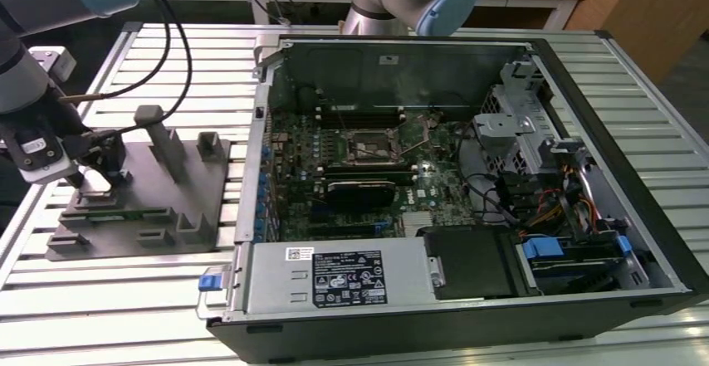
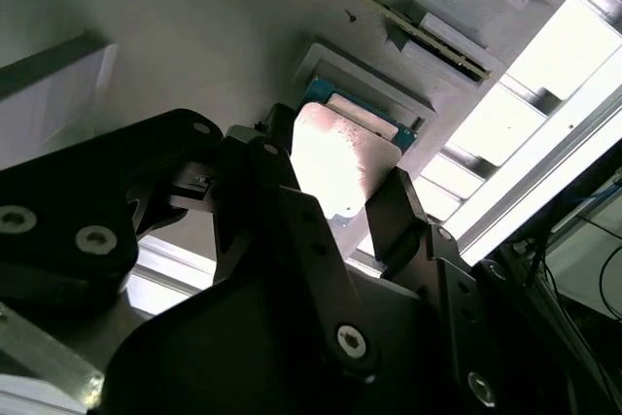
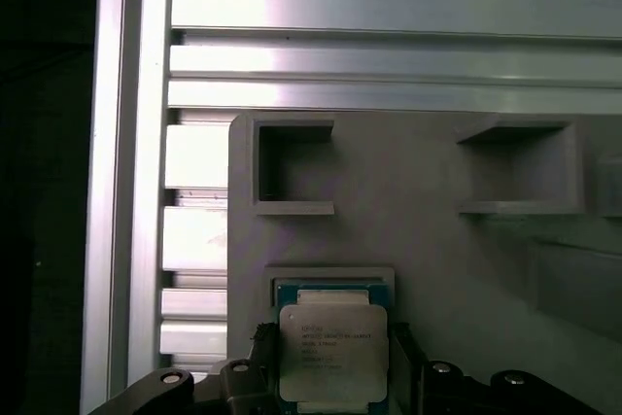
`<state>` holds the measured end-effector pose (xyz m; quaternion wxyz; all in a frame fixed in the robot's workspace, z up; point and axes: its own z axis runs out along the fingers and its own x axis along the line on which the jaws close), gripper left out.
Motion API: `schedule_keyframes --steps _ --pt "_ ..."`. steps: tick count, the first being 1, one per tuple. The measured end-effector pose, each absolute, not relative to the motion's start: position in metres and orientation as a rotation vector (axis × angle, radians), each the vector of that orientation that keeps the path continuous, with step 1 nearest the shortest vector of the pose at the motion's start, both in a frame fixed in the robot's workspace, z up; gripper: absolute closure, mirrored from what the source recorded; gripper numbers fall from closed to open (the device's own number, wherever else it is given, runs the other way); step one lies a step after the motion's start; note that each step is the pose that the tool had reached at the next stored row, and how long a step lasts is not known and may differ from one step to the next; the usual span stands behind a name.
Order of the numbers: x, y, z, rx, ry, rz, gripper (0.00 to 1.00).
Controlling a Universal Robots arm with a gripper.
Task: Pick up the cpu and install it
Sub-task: 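Pick up the cpu and move it towards the insertion slot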
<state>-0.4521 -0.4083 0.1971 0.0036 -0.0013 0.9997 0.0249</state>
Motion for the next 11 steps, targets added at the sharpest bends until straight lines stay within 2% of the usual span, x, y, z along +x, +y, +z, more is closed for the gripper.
schedule_keyframes --steps 11 --pt "-0.452 -0.408 0.208 -0.004 3.133 0.079 0.46"
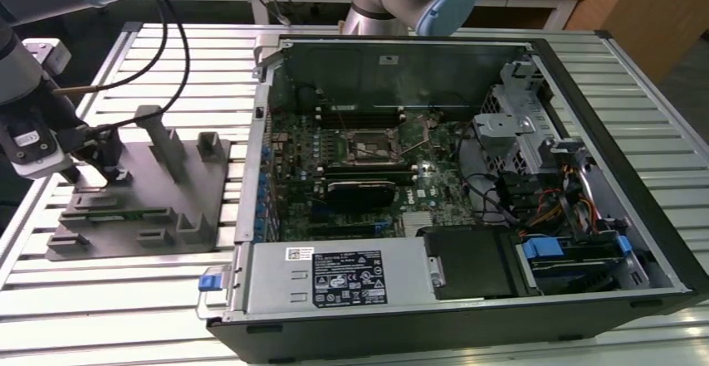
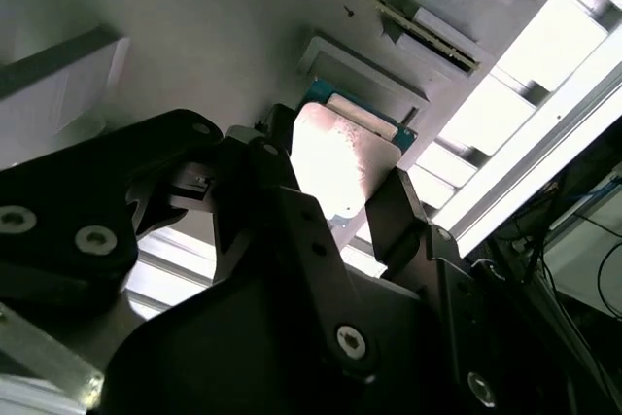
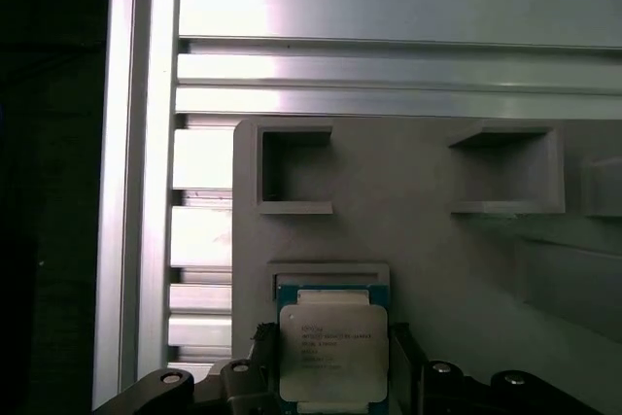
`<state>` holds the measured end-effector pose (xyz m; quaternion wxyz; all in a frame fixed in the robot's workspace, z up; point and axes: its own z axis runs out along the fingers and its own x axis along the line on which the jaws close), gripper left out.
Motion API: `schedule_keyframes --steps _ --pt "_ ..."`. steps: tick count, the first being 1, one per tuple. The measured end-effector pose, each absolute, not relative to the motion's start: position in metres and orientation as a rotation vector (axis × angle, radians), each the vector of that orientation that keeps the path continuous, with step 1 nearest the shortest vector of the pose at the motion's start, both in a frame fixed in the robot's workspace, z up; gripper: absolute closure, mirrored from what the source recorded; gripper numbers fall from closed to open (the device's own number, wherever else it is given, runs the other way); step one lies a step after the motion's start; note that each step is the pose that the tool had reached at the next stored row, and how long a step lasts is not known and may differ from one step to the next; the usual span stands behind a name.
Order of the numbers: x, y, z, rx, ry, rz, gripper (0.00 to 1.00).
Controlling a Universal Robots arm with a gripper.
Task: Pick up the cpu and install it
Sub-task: 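Pick up the cpu and move it towards the insertion slot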
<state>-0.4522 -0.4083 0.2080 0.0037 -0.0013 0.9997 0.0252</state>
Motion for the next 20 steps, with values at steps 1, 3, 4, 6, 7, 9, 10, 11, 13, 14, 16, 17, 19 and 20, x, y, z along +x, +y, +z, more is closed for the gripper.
schedule_keyframes --steps 1,3,4,6,7,9,10,11,13,14,16,17,19,20 --pt "-0.452 -0.408 0.208 -0.004 3.133 0.079 0.46" --pt "-0.452 -0.408 0.208 -0.004 3.133 0.080 0.46" --pt "-0.452 -0.408 0.209 -0.004 3.134 0.079 0.46" --pt "-0.452 -0.408 0.210 -0.004 3.134 0.080 0.46" --pt "-0.452 -0.408 0.212 -0.004 3.134 0.080 0.46" --pt "-0.452 -0.408 0.215 -0.004 3.134 0.080 0.46" --pt "-0.452 -0.408 0.216 -0.004 3.133 0.080 0.46" --pt "-0.452 -0.408 0.217 -0.004 3.133 0.080 0.46" --pt "-0.452 -0.408 0.218 -0.004 3.133 0.080 0.46" --pt "-0.452 -0.408 0.219 -0.004 3.132 0.080 0.46" --pt "-0.452 -0.408 0.220 -0.004 3.132 0.080 0.46" --pt "-0.452 -0.408 0.220 -0.004 3.132 0.080 0.46" --pt "-0.452 -0.408 0.221 -0.004 3.132 0.080 0.46" --pt "-0.452 -0.408 0.222 -0.004 3.132 0.080 0.46"
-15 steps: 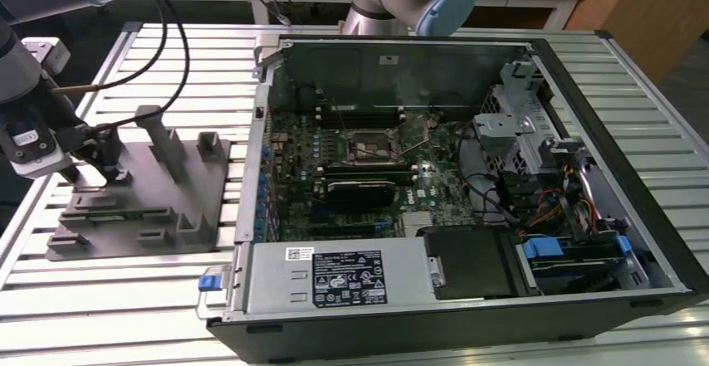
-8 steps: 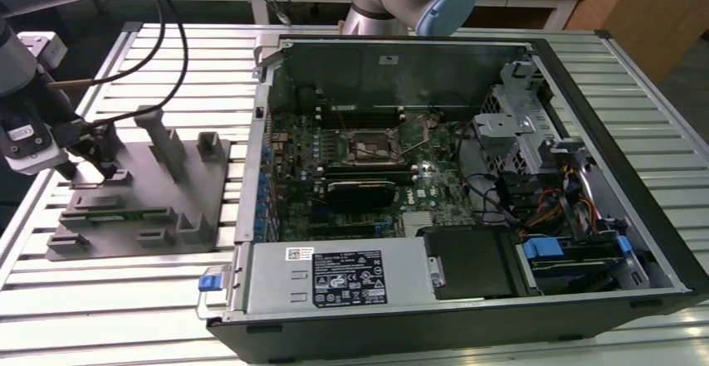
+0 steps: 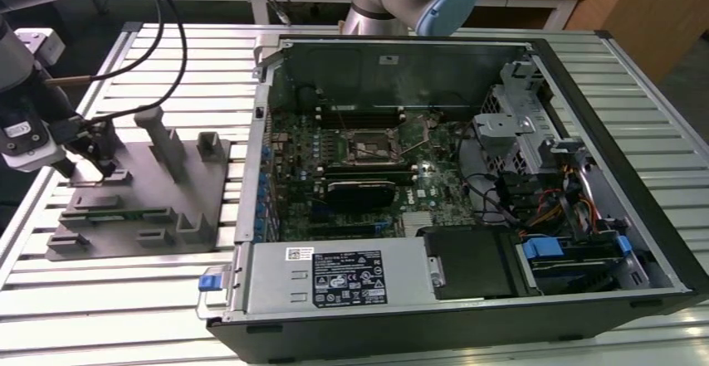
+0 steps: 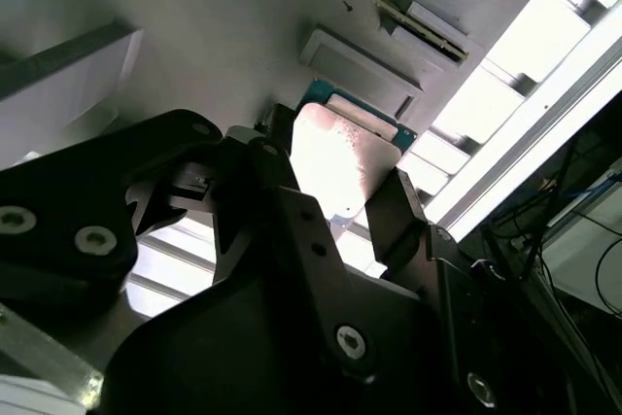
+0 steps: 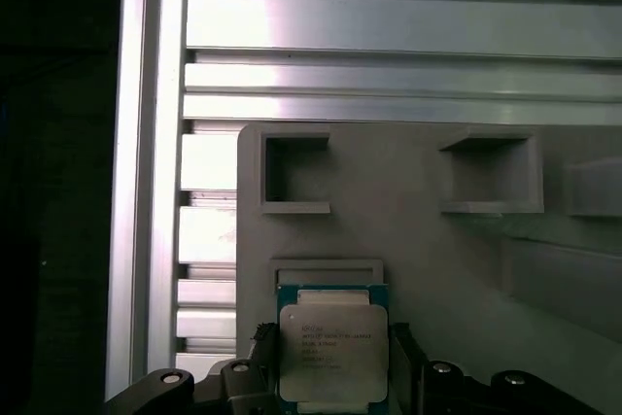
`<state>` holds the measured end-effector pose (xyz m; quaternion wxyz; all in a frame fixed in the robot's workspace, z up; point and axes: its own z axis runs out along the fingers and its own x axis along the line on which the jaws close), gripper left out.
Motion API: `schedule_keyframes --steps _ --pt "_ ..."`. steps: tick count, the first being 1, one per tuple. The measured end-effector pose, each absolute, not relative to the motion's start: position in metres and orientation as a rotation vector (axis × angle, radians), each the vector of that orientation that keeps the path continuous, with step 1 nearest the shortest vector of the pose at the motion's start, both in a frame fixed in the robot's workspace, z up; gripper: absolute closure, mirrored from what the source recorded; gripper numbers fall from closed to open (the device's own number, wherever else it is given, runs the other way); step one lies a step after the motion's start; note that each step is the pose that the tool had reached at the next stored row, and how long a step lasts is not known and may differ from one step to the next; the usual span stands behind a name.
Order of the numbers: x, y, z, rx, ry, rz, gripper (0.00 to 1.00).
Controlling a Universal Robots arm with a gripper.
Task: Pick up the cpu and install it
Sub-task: 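Pick up the cpu and move it towards the insertion slot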
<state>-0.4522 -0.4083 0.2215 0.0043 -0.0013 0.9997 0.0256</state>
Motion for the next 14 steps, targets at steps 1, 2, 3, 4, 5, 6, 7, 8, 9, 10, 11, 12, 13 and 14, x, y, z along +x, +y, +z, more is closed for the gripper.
schedule_keyframes --steps 1,2,3,4,5,6,7,8,9,10,11,12,13,14 --pt "-0.4522 -0.4083 0.2219 -0.004 3.132 0.080 0.46" --pt "-0.4522 -0.4083 0.2221 -0.004 3.132 0.080 0.46" --pt "-0.4522 -0.4083 0.2221 -0.004 3.132 0.080 0.46" --pt "-0.4522 -0.4083 0.2227 -0.004 3.132 0.080 0.46" --pt "-0.4522 -0.4083 0.2231 -0.004 3.132 0.080 0.46" --pt "-0.4522 -0.4083 0.2232 -0.004 3.132 0.080 0.46" --pt "-0.4522 -0.4083 0.2234 -0.004 3.132 0.080 0.46" --pt "-0.4522 -0.4083 0.2238 -0.004 3.132 0.080 0.46" --pt "-0.4522 -0.4083 0.2240 -0.004 3.132 0.080 0.46" --pt "-0.4522 -0.4083 0.2241 -0.004 3.132 0.080 0.46" --pt "-0.4522 -0.4083 0.2242 -0.004 3.132 0.080 0.46" --pt "-0.4522 -0.4083 0.2244 -0.004 3.132 0.080 0.46" --pt "-0.4522 -0.4083 0.2246 -0.004 3.132 0.080 0.46" --pt "-0.4522 -0.4083 0.2247 -0.004 3.132 0.080 0.46"
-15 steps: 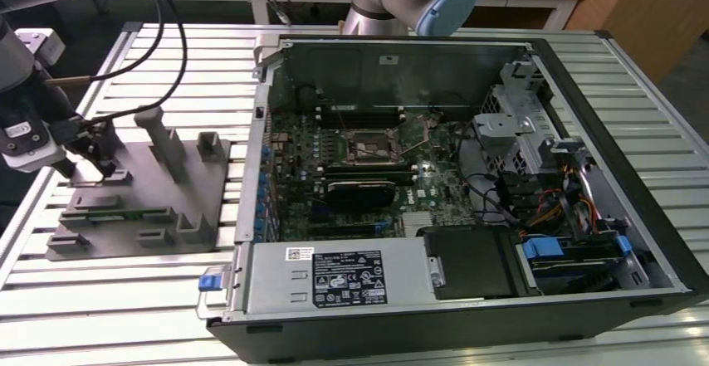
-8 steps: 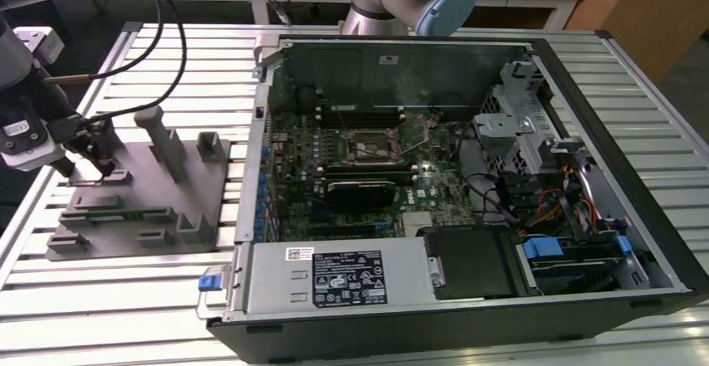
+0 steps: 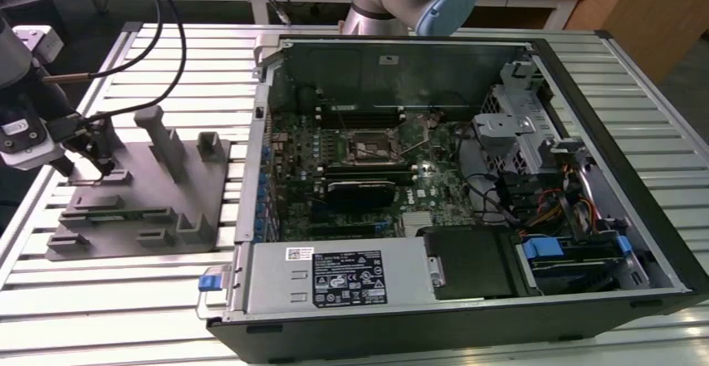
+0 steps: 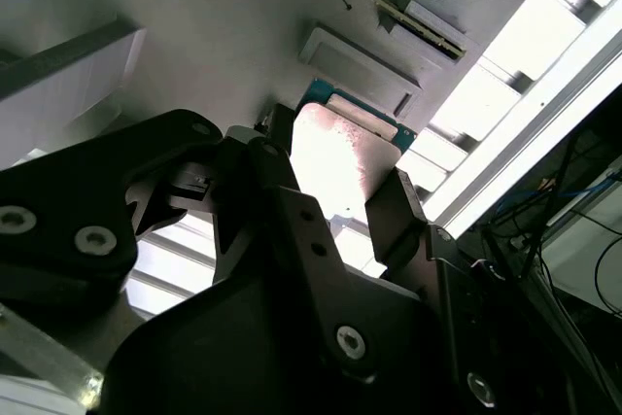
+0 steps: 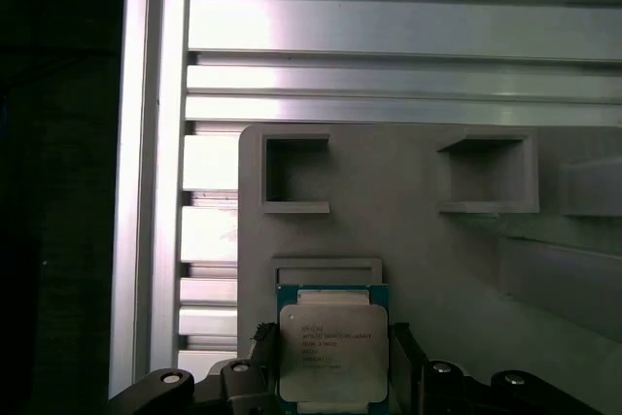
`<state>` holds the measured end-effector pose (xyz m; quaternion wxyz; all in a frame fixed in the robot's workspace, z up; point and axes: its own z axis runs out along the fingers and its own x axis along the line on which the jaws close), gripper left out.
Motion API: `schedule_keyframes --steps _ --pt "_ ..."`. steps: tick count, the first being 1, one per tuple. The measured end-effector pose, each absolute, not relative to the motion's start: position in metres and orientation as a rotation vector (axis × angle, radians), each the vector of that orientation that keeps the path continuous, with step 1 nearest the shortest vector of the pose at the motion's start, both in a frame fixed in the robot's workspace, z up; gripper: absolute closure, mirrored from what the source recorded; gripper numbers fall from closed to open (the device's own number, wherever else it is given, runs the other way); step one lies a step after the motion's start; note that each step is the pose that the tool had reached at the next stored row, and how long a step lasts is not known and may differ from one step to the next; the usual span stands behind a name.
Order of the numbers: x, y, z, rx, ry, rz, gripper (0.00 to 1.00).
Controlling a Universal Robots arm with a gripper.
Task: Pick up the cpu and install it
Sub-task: 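Pick up the cpu and move it towards the insertion slot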
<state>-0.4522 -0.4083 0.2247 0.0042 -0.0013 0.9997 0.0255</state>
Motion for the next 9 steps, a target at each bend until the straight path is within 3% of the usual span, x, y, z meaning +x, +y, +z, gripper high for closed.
schedule_keyframes --steps 9 --pt "-0.4522 -0.4083 0.2267 -0.004 3.132 0.080 0.46"
